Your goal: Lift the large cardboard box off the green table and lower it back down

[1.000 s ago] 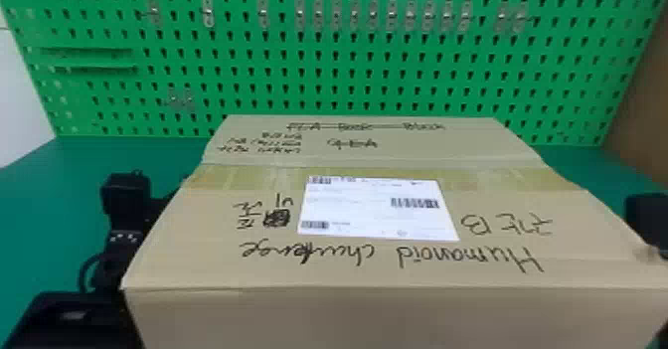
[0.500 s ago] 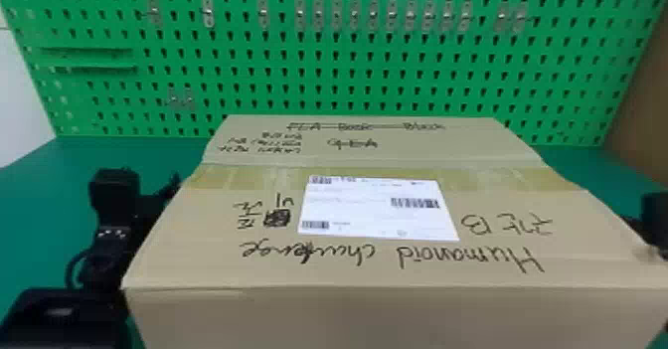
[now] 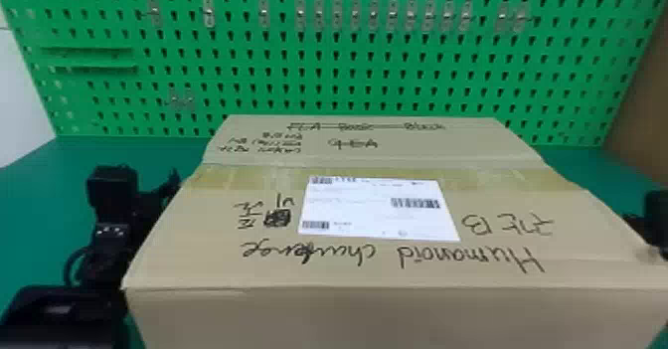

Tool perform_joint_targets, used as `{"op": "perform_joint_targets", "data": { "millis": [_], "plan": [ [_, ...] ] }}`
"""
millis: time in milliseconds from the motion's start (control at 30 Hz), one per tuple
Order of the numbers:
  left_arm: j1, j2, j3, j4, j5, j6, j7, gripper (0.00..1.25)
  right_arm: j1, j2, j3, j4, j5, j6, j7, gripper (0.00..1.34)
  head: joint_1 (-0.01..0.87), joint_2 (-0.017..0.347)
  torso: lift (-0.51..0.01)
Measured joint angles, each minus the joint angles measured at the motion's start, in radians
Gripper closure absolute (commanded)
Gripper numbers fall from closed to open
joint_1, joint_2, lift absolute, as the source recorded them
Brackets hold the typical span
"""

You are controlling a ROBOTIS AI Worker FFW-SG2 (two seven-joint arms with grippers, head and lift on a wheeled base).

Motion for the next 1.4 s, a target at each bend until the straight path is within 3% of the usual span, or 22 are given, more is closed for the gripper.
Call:
{"op": "perform_joint_targets", "data": {
  "millis": [1400],
  "plan": [
    [0.002,-0.001,0.009,-0.008,-0.002,0.0,0.0,0.49,-0.002,0.001,0.005,-0.003,0.0,0.002,0.0,0.53,0.508,0.051,-0.211]
  ]
}}
